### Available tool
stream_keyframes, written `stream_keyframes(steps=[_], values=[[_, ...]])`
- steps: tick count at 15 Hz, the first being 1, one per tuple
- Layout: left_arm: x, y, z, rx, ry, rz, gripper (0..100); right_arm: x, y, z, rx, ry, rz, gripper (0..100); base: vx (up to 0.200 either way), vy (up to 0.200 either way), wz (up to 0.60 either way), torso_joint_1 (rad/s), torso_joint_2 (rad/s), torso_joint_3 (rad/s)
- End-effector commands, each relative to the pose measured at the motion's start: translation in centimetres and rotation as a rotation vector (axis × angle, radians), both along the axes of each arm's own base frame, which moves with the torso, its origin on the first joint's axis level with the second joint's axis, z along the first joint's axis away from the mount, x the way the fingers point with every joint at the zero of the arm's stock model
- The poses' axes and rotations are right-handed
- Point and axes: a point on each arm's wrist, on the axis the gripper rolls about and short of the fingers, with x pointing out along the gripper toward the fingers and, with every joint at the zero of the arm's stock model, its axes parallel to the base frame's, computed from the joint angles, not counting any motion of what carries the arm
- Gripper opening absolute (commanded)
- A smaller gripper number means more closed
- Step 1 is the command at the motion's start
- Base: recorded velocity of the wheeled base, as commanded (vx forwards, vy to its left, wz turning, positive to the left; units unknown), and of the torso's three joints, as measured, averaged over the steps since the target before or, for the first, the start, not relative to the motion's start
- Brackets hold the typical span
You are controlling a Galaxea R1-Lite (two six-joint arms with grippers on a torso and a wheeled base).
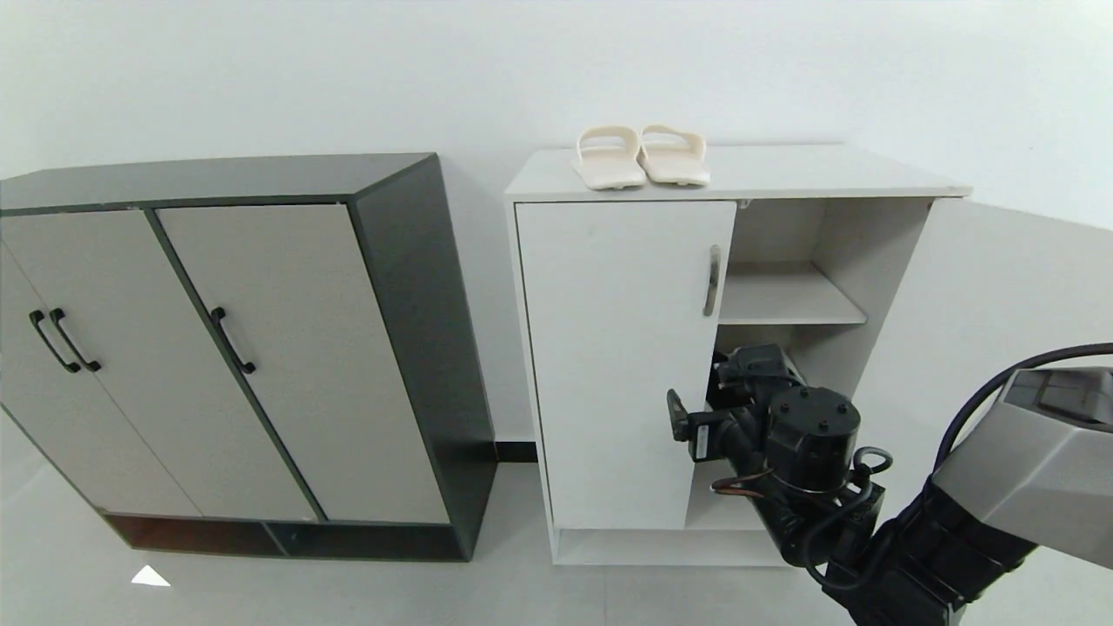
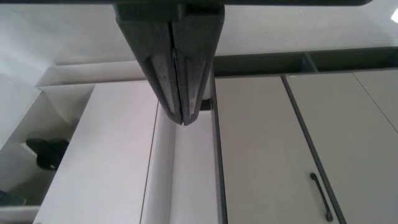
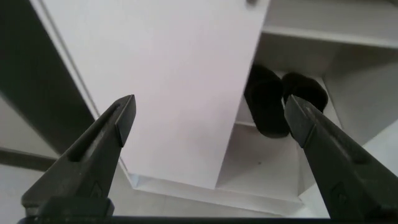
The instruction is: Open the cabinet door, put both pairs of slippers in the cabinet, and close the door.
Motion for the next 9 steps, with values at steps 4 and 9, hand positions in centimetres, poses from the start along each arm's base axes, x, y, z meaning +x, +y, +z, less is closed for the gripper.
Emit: stream_keyframes(steps=[4,9], values=[[0.01,0.0,0.0,0.0,0.002,0.001,0,-0.04,0.04,0.0,0.001,0.0,0.002,100,0.0,0.0,0.0,0.138,-0.47,-0.329],[0.01,0.0,0.0,-0.001,0.002,-0.001,0,-0.05,-0.04,-0.14,-0.003,0.005,0.001,100,0.0,0.0,0.0,0.168,-0.48,-0.32]])
